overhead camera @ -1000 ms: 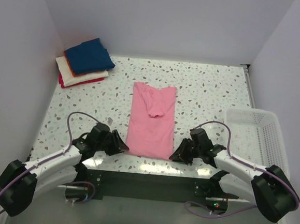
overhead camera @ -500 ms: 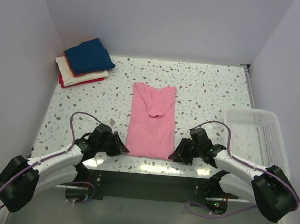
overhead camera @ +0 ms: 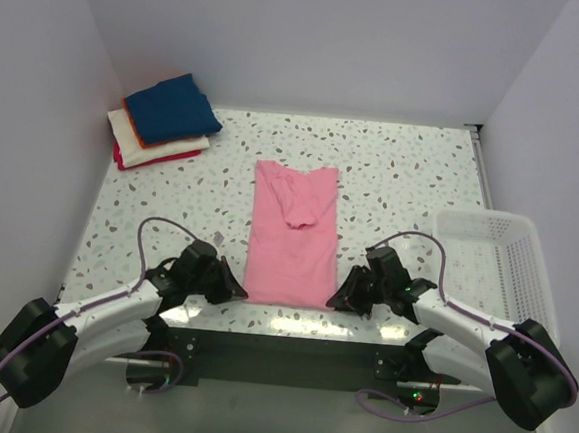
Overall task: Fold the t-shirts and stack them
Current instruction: Fold the tshirt
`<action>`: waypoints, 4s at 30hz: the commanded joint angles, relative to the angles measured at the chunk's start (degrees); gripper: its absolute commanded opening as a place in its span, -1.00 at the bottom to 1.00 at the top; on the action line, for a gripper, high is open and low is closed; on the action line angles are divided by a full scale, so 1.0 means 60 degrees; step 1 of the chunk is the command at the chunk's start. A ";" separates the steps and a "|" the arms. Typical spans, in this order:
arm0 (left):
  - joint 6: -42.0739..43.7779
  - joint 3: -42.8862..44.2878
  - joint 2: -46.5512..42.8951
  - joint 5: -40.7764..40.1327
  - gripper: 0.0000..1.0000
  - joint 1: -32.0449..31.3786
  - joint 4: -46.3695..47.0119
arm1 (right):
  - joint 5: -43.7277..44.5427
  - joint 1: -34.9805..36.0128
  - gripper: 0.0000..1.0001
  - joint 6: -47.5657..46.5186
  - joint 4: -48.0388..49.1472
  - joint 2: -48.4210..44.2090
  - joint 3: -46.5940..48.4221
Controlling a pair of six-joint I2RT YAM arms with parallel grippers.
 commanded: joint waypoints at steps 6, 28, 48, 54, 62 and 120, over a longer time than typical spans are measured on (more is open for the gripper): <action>0.0234 -0.0321 0.0058 0.0390 -1.00 -0.0300 -0.0337 | 0.0355 0.0036 -0.90 -0.0596 -0.0389 -0.0306 0.0437; -0.1128 0.0527 -0.4116 -0.0650 -1.00 -0.2249 -0.3718 | 0.0046 0.0050 -1.00 -0.1768 -0.4944 -0.5606 0.1330; 0.0496 0.4364 -0.1791 -0.2890 -1.00 -0.2103 -0.3370 | 0.2785 0.0050 -1.00 -0.3511 -0.5371 -0.1645 0.5885; 0.1522 0.5230 -0.0560 -0.2043 -1.00 -0.0275 -0.2552 | 0.3152 -0.0052 -1.00 -0.3936 -0.5020 0.0292 0.7613; 0.2533 0.7002 0.2500 -0.0945 -1.00 0.2172 -0.0913 | 0.2260 -0.1369 -1.00 -0.4727 -0.4594 0.4942 1.1069; 0.3119 1.1148 1.1820 0.1532 -0.72 0.4416 0.2563 | -0.1682 -0.3655 -0.36 -0.3614 -0.1928 1.3391 1.6112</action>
